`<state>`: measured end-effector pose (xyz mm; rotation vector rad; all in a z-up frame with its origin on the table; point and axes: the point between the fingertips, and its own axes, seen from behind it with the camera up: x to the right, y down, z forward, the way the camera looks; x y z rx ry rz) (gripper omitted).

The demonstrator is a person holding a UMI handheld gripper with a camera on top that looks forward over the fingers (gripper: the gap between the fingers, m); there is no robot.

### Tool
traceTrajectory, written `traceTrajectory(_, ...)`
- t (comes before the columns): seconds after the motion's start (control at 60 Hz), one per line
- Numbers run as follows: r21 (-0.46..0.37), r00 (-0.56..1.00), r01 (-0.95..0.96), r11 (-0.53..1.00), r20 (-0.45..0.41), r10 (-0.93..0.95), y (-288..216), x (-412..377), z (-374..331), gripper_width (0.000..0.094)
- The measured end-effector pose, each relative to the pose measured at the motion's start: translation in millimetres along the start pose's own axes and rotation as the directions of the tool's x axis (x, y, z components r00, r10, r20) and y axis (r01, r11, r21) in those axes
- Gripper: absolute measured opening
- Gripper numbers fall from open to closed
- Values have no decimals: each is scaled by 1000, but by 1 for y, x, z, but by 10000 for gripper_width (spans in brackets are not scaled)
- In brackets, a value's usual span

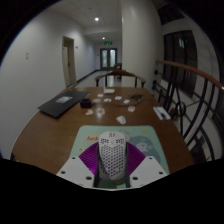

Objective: Arrange mouse

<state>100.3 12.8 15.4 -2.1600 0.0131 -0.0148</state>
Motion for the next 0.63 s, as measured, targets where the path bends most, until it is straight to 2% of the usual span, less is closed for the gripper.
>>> traceTrajectory(0.1,-51,1000,3,999,-13,-4,27,1,12,353)
traceTrajectory(0.117,-40,1000,-4,999,-13,4,26,1,15,349)
traceTrajectory(0.15,-48,1000,-10,999,-10,10,27,1,16,386)
traceTrajectory(0.25,-87,1000,22,996,22,-20,29,0,11,552)
traceTrajectory(0.317,-113,995,85,990,54,-79,35,2,-2,747)
traceTrajectory(0.367,-103,994,95,990,60,-89,34,6,-16,881)
traceTrajectory(0.4,-88,994,89,992,64,-83,32,9,-27,833)
traceTrajectory(0.533,-47,996,28,998,80,-24,39,30,-80,849)
traceTrajectory(0.633,-27,998,-29,999,56,30,49,54,-111,852)
